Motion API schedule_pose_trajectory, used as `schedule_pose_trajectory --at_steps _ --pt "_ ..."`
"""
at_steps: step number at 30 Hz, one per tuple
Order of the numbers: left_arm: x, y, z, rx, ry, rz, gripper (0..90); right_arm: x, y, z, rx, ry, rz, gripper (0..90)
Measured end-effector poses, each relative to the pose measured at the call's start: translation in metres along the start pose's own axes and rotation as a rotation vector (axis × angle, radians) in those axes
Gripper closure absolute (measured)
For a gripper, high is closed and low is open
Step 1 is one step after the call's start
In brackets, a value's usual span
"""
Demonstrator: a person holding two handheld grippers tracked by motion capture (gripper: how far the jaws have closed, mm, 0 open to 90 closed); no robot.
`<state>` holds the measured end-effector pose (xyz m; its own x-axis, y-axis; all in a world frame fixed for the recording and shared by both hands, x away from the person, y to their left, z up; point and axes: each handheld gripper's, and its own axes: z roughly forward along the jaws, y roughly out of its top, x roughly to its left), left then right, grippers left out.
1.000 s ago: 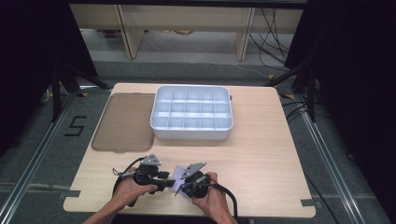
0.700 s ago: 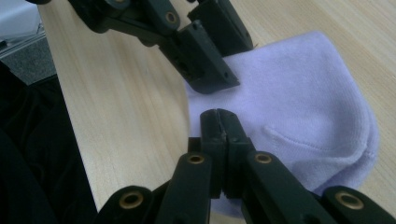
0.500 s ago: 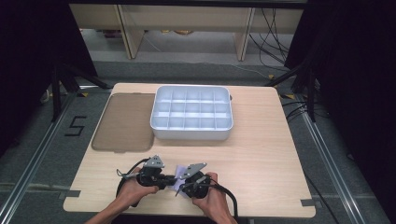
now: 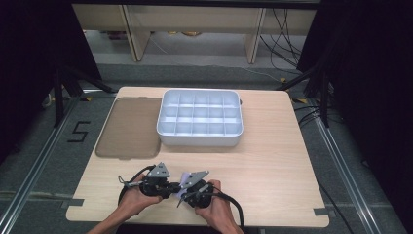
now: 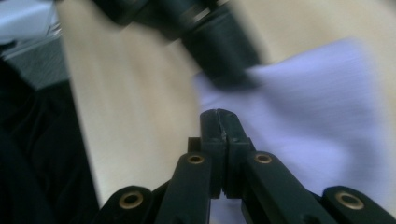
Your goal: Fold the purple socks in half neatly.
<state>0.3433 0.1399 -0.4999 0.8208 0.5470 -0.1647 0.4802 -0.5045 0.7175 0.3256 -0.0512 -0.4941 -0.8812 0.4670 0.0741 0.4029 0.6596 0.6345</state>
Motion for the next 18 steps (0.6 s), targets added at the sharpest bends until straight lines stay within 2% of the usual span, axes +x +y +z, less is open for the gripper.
schedule_pose_trajectory --at_steps 1,2,3,4,6,7,10,11,12,13,15,17,18 --pt "-0.002 0.000 0.001 -0.002 0.000 -0.005 83.2 -0.011 0.005 -0.007 -0.041 -0.043 0.020 90.0" --pt "-0.002 0.000 0.001 0.000 0.000 -0.006 83.2 -0.017 0.006 -0.009 -0.055 -0.062 0.007 90.0" --pt "-0.001 0.000 0.001 0.006 0.007 -0.009 83.2 -0.023 0.008 -0.011 -0.058 -0.090 0.012 90.0" --pt "-0.001 0.000 0.001 0.020 -0.006 0.005 83.2 -0.028 0.009 -0.012 -0.053 -0.104 0.022 90.0" --pt "-0.002 0.000 0.002 0.007 -0.001 0.001 83.2 -0.036 0.008 -0.007 -0.034 -0.119 0.028 90.0" --pt "-0.002 0.001 0.002 0.021 0.011 0.016 83.2 -0.038 0.008 -0.005 -0.015 -0.125 0.045 90.0" --pt "-0.003 0.001 0.002 0.008 0.003 0.020 83.3 -0.041 0.009 0.001 -0.009 -0.130 0.032 90.0" --pt "-0.004 0.002 0.002 0.004 0.006 0.019 83.4 -0.043 0.009 0.005 0.008 -0.146 0.023 90.0" --pt "-0.003 0.002 0.000 0.020 0.009 0.044 83.4 -0.042 0.010 0.005 0.016 -0.153 0.037 90.0" --pt "-0.005 0.002 0.001 0.001 0.013 0.019 83.4 -0.042 0.010 0.004 0.018 -0.153 0.037 90.0" --pt "-0.005 0.002 0.001 0.004 0.017 0.041 83.4 -0.042 0.010 0.005 0.009 -0.154 0.023 90.0" --pt "-0.005 0.002 0.000 0.004 0.018 0.040 83.4 -0.042 0.010 0.002 0.005 -0.157 0.032 90.0" --pt "-0.004 0.002 -0.001 0.014 0.012 0.038 83.4 -0.042 0.010 0.000 -0.024 -0.161 0.040 90.0"
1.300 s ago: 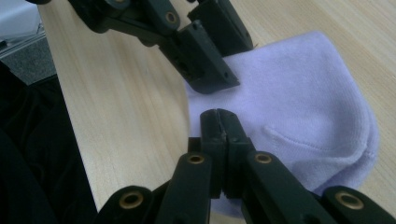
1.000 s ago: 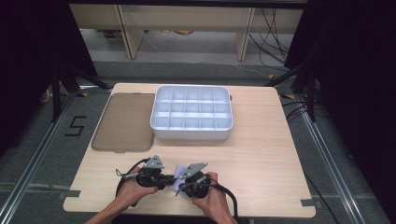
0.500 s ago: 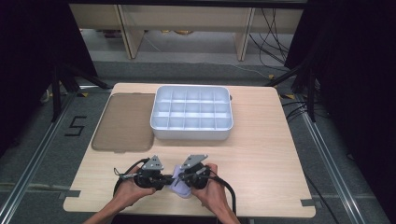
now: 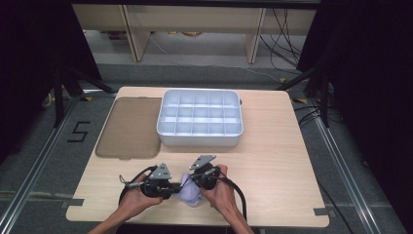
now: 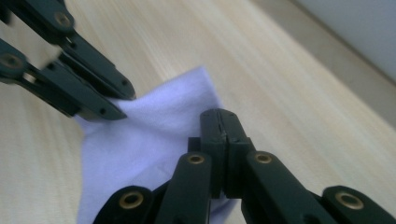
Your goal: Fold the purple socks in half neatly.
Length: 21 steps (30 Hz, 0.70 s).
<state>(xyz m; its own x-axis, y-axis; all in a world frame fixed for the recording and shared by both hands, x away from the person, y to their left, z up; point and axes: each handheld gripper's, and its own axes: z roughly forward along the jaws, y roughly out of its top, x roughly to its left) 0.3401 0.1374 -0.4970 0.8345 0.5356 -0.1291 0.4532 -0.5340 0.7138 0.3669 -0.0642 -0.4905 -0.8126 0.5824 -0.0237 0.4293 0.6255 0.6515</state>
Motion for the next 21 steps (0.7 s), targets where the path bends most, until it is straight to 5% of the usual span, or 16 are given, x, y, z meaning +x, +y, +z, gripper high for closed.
schedule_pose_trajectory --at_steps 5,9,15,16,18,21 --pt "0.000 0.000 -0.002 -0.023 0.006 -0.004 83.3 0.000 -0.007 -0.026 -0.034 0.034 0.002 89.8" --pt "-0.001 0.001 -0.004 -0.007 0.020 0.020 83.2 0.004 -0.019 -0.037 0.000 0.062 0.029 89.6" --pt "-0.004 0.002 -0.006 -0.029 0.017 0.020 83.0 0.010 -0.027 -0.032 0.042 0.080 0.043 89.6" --pt "-0.004 0.004 -0.007 -0.018 0.027 0.051 83.0 0.011 -0.028 -0.024 0.059 0.092 0.042 89.7" --pt "-0.007 0.004 -0.007 -0.044 0.020 0.023 83.0 0.011 -0.028 -0.023 0.055 0.094 0.055 89.8" --pt "-0.014 0.009 -0.008 -0.058 0.007 0.054 82.9 0.013 -0.027 -0.022 0.065 0.085 0.074 89.8"
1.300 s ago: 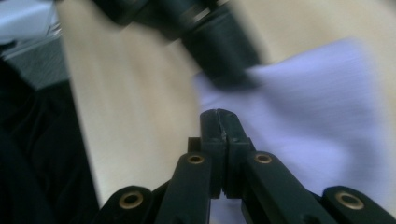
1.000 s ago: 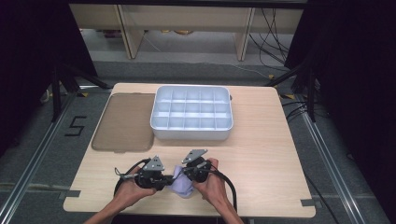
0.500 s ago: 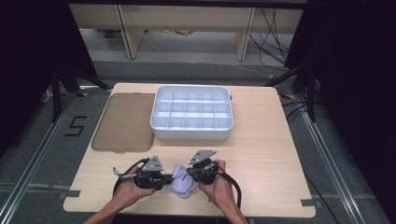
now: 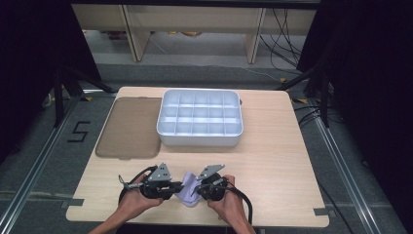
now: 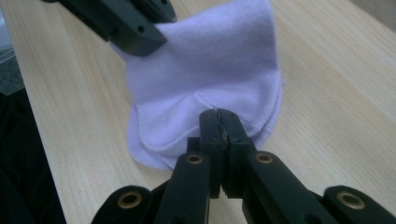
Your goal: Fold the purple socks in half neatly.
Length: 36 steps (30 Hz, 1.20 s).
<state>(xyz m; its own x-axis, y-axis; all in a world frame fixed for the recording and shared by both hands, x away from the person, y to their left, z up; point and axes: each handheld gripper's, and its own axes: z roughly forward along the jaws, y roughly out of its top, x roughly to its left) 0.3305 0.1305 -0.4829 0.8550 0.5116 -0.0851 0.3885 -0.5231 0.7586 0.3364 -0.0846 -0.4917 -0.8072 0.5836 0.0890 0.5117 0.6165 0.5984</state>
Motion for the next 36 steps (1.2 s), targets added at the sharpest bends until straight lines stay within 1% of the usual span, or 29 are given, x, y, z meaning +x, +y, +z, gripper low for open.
schedule_pose_trajectory --at_steps 2,3,4,5,6,8,9,10,11,12,14,15,16,18,19,20,21,22,23,24,26,27,28,29,31,32,33,35,36 --pt "-0.003 0.002 0.001 -0.009 -0.002 -0.004 82.9 -0.001 0.000 0.000 -0.003 0.003 -0.001 89.8" --pt "-0.006 0.003 0.002 -0.014 -0.009 -0.003 82.9 -0.003 -0.001 0.002 -0.028 0.015 -0.025 89.8" --pt "-0.006 0.005 0.003 -0.009 -0.012 0.026 82.8 -0.003 -0.001 0.000 -0.015 0.013 -0.008 89.8" --pt "-0.010 0.005 0.005 -0.013 -0.018 0.006 82.8 -0.003 -0.001 0.000 -0.015 0.014 -0.002 89.8" --pt "-0.011 0.007 0.007 0.003 -0.019 0.033 82.7 -0.003 -0.002 0.001 -0.035 0.014 -0.004 89.8" --pt "-0.013 0.007 0.009 -0.007 -0.031 0.020 82.7 -0.004 -0.002 0.000 -0.024 0.019 -0.011 89.7" --pt "-0.014 0.008 0.010 -0.001 -0.028 0.041 82.7 -0.005 -0.002 0.000 -0.029 0.022 -0.019 89.6" --pt "-0.015 0.008 0.010 0.008 -0.023 0.027 82.7 -0.004 -0.001 -0.002 -0.024 0.032 0.021 88.6" --pt "-0.015 0.008 0.011 0.003 -0.032 0.045 82.7 -0.005 -0.002 -0.003 -0.035 0.032 0.017 88.3" --pt "-0.015 0.007 0.012 -0.005 -0.031 0.041 82.7 -0.006 -0.003 -0.009 -0.054 0.055 0.032 88.3" --pt "-0.016 0.007 0.012 -0.003 -0.032 0.025 82.8 -0.008 -0.003 -0.015 -0.039 0.021 0.005 88.3" --pt "-0.017 0.007 0.012 -0.003 -0.033 0.022 82.8 -0.009 -0.003 -0.017 -0.037 0.008 0.010 88.3" --pt "-0.017 0.008 0.013 -0.003 -0.036 0.042 82.8 -0.010 -0.005 -0.017 -0.031 0.000 0.010 88.3" --pt "-0.018 0.008 0.014 0.006 -0.041 0.055 82.6 -0.010 -0.009 -0.012 -0.009 -0.001 0.015 88.3" --pt "-0.020 0.008 0.015 0.012 -0.034 0.050 82.5 -0.008 -0.009 -0.010 0.001 0.012 0.040 88.3" --pt "-0.020 0.009 0.016 0.020 -0.038 0.068 82.5 -0.009 -0.010 -0.007 0.009 0.007 0.021 88.4" --pt "-0.023 0.008 0.017 0.022 -0.037 0.062 82.5 -0.010 -0.010 -0.005 0.008 0.008 0.010 88.4" --pt "-0.024 0.008 0.019 0.031 -0.046 0.082 82.5 -0.009 -0.009 -0.006 0.015 0.012 0.036 88.4" --pt "-0.024 0.008 0.019 0.031 -0.046 0.082 82.4 -0.009 -0.009 -0.006 0.015 0.012 0.036 88.4" --pt "-0.026 0.008 0.022 0.054 -0.038 0.112 82.3 -0.011 -0.009 -0.008 -0.001 0.017 0.027 88.4" --pt "-0.025 0.009 0.026 0.067 -0.050 0.130 82.2 -0.013 -0.008 -0.013 -0.009 0.011 0.045 88.4" --pt "-0.025 0.009 0.026 0.067 -0.050 0.130 82.2 -0.015 -0.007 -0.018 -0.019 0.007 0.069 88.3" --pt "-0.029 0.007 0.030 0.047 -0.044 0.086 82.2 -0.019 -0.007 -0.021 -0.051 -0.011 0.040 88.4" --pt "-0.028 0.007 0.031 0.053 -0.050 0.108 82.2 -0.020 -0.005 -0.026 -0.078 -0.024 0.042 88.4" --pt "-0.029 0.006 0.033 0.060 -0.047 0.092 82.1 -0.020 -0.001 -0.033 -0.114 -0.033 0.025 88.4" --pt "-0.029 0.006 0.035 0.055 -0.049 0.108 82.0 -0.018 0.001 -0.035 -0.138 -0.038 0.030 88.4" --pt "-0.029 0.006 0.035 0.074 -0.048 0.112 81.9 -0.016 0.005 -0.038 -0.129 -0.030 0.021 88.4" --pt "-0.031 0.005 0.036 0.058 -0.052 0.093 81.8 -0.014 0.008 -0.039 -0.149 -0.020 0.014 88.5" --pt "-0.030 0.006 0.035 0.062 -0.039 0.123 81.8 -0.011 0.015 -0.036 -0.150 0.007 0.004 88.4"
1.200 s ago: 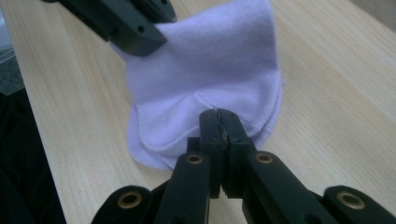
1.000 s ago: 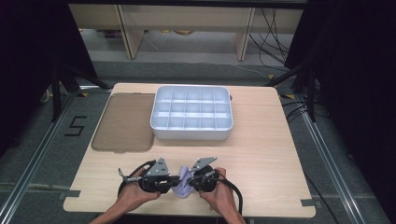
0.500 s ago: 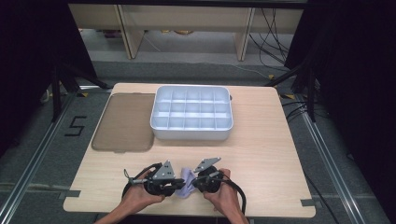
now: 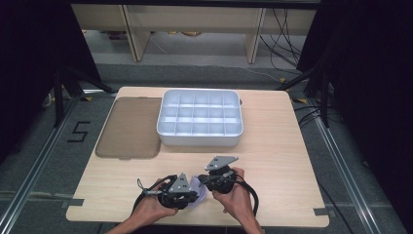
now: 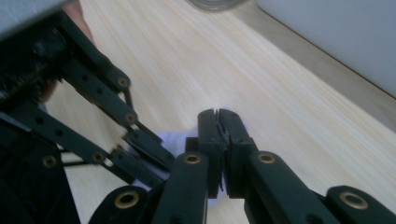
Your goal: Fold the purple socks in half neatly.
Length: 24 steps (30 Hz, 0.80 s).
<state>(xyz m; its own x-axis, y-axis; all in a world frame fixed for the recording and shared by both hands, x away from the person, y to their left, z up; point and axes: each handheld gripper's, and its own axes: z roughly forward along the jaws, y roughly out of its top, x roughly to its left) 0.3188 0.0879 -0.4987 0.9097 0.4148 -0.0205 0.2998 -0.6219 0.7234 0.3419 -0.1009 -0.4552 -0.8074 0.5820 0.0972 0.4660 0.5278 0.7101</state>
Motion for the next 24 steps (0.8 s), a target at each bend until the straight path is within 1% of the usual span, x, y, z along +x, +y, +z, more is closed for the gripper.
schedule_pose_trajectory --at_steps 1,2,3,4,5,6,7,8,9,10,11,12,13,14,15,16,17,18,19,20,21,22,23,24 --pt "0.001 0.000 0.000 0.002 -0.001 0.004 81.8 0.002 0.001 0.004 -0.012 0.006 0.013 88.4" --pt "0.000 0.000 0.000 0.003 -0.005 0.002 81.8 0.001 0.002 0.007 0.011 0.017 0.000 88.5" --pt "0.000 0.000 0.000 0.003 -0.005 0.002 81.7 0.001 0.002 0.007 0.011 0.017 0.000 88.5" --pt "-0.001 -0.001 0.000 0.002 -0.007 -0.018 81.7 0.000 0.002 0.011 0.024 0.020 -0.009 89.2" --pt "0.000 0.000 -0.001 0.012 -0.011 -0.016 81.5 0.000 0.001 0.018 0.040 0.027 -0.008 89.3" --pt "0.000 0.000 -0.001 -0.016 -0.017 -0.032 80.4 0.000 -0.003 0.026 0.081 0.031 -0.008 89.7" --pt "0.000 0.000 -0.002 -0.018 -0.022 -0.041 79.0 0.000 -0.005 0.028 0.096 0.012 -0.001 89.7" --pt "0.000 0.000 -0.002 -0.018 -0.022 -0.041 77.1 0.000 -0.005 0.028 0.096 0.012 -0.001 89.7" --pt "0.001 0.001 -0.005 -0.040 -0.039 -0.056 77.1 0.001 -0.006 0.030 0.122 0.006 0.036 89.8" --pt "0.003 0.002 -0.012 -0.067 -0.060 -0.082 77.3 -0.002 -0.007 0.032 0.104 0.015 0.034 89.9" --pt "0.004 0.002 -0.016 -0.093 -0.071 -0.104 77.5 -0.001 -0.008 0.032 0.095 0.020 0.048 89.9" --pt "0.005 0.003 -0.021 -0.104 -0.073 -0.123 78.0 -0.003 -0.009 0.033 0.085 0.009 0.018 89.9" --pt "0.005 0.003 -0.021 -0.104 -0.073 -0.123 78.9 -0.003 -0.009 0.033 0.085 0.009 0.018 89.9" --pt "0.005 0.003 -0.024 -0.127 -0.088 -0.144 78.9 -0.004 -0.009 0.031 0.095 0.010 0.002 89.9" --pt "0.005 0.002 -0.026 -0.126 -0.086 -0.133 80.3 -0.004 -0.009 0.031 0.096 0.014 0.006 89.9" --pt "0.001 -0.002 -0.024 -0.089 -0.081 -0.132 82.7 -0.005 -0.010 0.033 0.076 0.013 -0.012 90.0" --pt "0.002 -0.005 -0.020 -0.064 -0.077 -0.108 84.2 -0.006 -0.011 0.034 0.073 0.011 -0.020 89.9" --pt "0.002 -0.005 -0.020 -0.064 -0.077 -0.108 85.3 -0.006 -0.011 0.034 0.073 0.011 -0.020 89.9" --pt "0.002 -0.008 -0.016 -0.053 -0.082 -0.120 85.3 -0.006 -0.011 0.033 0.073 0.002 -0.025 90.0" --pt "0.003 -0.012 -0.011 -0.027 -0.068 -0.118 86.2 -0.004 -0.010 0.030 0.100 0.014 -0.003 90.0" --pt "0.003 -0.012 -0.011 -0.027 -0.068 -0.118 87.0 -0.004 -0.010 0.030 0.100 0.014 -0.003 90.0" --pt "0.003 -0.013 -0.009 -0.024 -0.063 -0.128 87.0 -0.004 -0.011 0.031 0.103 0.019 0.007 90.0" --pt "0.004 -0.013 -0.009 -0.022 -0.063 -0.118 87.6 -0.004 -0.012 0.030 0.104 0.012 0.008 90.0" --pt "0.005 -0.013 -0.010 -0.016 -0.041 -0.099 87.5 -0.005 -0.013 0.030 0.099 0.007 -0.007 90.0"
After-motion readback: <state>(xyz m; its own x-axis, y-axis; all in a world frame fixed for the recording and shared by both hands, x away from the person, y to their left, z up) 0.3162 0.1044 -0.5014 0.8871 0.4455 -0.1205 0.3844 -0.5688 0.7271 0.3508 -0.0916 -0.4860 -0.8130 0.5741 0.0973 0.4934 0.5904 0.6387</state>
